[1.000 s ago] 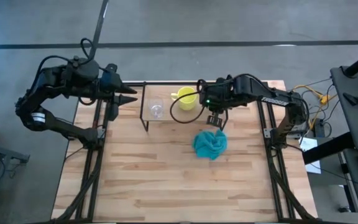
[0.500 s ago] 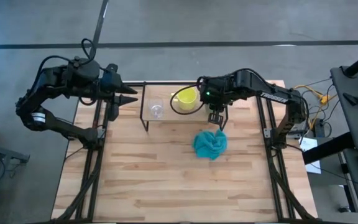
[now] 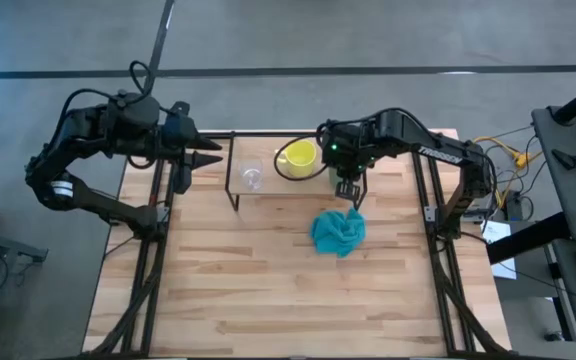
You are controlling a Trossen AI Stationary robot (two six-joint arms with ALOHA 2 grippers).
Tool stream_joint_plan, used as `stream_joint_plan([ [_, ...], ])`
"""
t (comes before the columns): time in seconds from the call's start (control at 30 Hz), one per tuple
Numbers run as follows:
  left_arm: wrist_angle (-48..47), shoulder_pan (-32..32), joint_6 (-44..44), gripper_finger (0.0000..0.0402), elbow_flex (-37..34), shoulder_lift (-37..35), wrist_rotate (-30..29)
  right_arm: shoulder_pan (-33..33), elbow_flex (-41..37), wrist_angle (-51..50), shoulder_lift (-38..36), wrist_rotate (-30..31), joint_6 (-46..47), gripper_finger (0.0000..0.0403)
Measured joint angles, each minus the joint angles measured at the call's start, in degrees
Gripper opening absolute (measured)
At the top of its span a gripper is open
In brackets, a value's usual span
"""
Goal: Stack small to large cups/mugs on shelf
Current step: Put the green cup on the shelf
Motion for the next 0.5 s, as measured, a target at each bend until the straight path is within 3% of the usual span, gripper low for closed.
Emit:
stream_joint_plan([
  [0.5,0.06,0.00,-0.04,0.0102,0.00,-0.02,0.03,-2.82,-1.29,1.23,0.00,-1.95,-2.47,0.0011],
])
